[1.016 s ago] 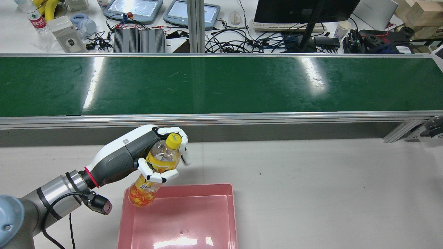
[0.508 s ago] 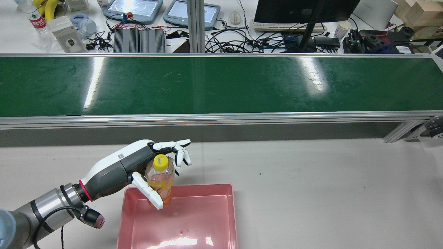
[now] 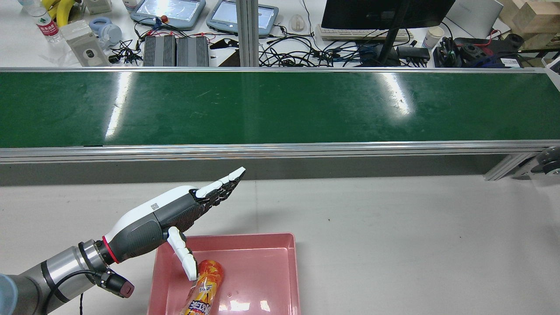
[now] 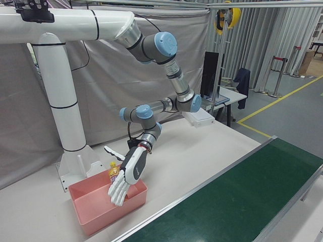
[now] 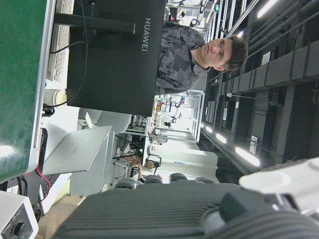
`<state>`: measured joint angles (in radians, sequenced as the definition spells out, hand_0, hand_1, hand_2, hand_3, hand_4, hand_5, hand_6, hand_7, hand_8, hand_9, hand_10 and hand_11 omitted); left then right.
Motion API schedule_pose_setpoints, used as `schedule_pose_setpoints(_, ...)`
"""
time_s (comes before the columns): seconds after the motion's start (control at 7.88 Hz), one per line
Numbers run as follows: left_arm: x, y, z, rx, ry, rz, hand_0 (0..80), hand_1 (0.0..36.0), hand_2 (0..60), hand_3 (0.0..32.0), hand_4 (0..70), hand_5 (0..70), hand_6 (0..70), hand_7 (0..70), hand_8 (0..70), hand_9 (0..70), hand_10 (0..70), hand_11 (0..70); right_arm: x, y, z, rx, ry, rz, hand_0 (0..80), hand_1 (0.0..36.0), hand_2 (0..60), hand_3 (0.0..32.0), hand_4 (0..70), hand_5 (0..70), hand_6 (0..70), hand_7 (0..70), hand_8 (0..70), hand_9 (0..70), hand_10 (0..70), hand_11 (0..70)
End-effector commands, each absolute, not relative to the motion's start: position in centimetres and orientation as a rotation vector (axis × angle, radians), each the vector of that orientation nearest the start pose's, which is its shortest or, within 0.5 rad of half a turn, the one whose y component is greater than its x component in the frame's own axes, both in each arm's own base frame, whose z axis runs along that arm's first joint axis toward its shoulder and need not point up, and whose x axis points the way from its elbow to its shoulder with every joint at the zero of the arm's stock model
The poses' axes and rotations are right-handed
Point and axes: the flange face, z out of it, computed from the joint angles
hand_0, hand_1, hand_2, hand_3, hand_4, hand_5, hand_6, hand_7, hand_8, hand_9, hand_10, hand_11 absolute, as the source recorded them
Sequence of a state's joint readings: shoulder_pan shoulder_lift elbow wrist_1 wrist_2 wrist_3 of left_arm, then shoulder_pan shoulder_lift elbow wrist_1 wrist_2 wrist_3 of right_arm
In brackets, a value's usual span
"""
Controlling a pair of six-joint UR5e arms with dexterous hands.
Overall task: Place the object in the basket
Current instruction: 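Lower the bottle into the pink tray and open the left hand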
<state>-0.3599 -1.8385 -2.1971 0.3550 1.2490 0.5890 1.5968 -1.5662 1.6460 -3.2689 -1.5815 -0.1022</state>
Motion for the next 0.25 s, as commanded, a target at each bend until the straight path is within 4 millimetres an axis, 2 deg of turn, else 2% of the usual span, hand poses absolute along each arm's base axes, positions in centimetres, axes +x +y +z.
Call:
schedule_pose_setpoints(0.0,39.49,-32.85,29.70,-0.506,2.262,-1.088,63.1,7.4,0.0,2.8,4.6,0.0,0.0,0.0,0.0,0.0,0.0,1.3,14.49,-48.40,66.06,-0.130,2.209,-2.318,0.0,0.0,0.0,0.0,0.0,0.0,0.0,0.0,0.0,0.0,0.0,0.0)
schedule_pose_setpoints(0.13,38.64,-32.87,28.94,-0.515,2.280,-1.074,62.8,7.2,0.0,1.2,6.5,2.8,0.0,0.0,0.0,0.0,0.0,1.0,14.49,-48.40,66.06,-0.128,2.208,-2.317,0.0,0.0,0.0,0.0,0.0,0.0,0.0,0.0,0.0,0.0,0.0,0.0)
